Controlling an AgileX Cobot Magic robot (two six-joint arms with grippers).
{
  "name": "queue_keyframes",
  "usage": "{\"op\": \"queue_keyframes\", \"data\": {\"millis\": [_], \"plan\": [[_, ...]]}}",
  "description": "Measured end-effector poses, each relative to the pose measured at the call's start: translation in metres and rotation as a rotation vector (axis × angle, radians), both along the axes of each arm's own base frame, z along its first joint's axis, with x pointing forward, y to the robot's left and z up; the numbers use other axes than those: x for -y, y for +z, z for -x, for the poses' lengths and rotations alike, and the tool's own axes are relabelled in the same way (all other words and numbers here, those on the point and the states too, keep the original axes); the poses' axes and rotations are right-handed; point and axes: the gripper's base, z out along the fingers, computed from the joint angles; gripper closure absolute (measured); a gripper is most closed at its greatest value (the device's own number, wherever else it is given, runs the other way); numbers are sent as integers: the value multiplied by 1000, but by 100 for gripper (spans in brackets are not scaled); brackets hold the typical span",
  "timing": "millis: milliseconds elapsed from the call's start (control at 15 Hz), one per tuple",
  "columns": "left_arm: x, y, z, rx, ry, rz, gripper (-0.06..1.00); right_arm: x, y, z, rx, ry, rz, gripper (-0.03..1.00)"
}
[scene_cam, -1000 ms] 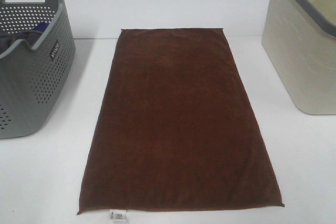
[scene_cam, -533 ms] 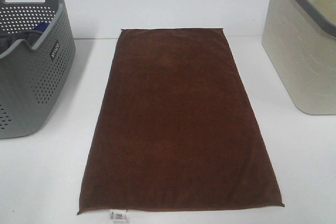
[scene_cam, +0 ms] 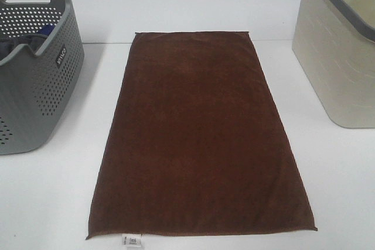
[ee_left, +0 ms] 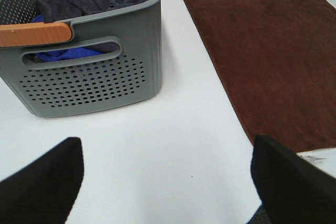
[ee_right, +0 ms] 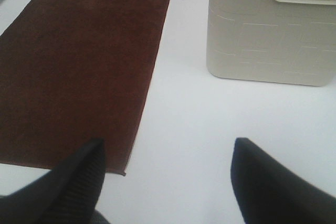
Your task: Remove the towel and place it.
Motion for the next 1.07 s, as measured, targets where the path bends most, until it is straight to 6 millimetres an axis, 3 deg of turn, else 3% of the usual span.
{"op": "queue_keyframes", "data": {"millis": [1067], "plan": [[0,0,0,0,0,0,12,0,0,0,0,1,-1,32]]}}
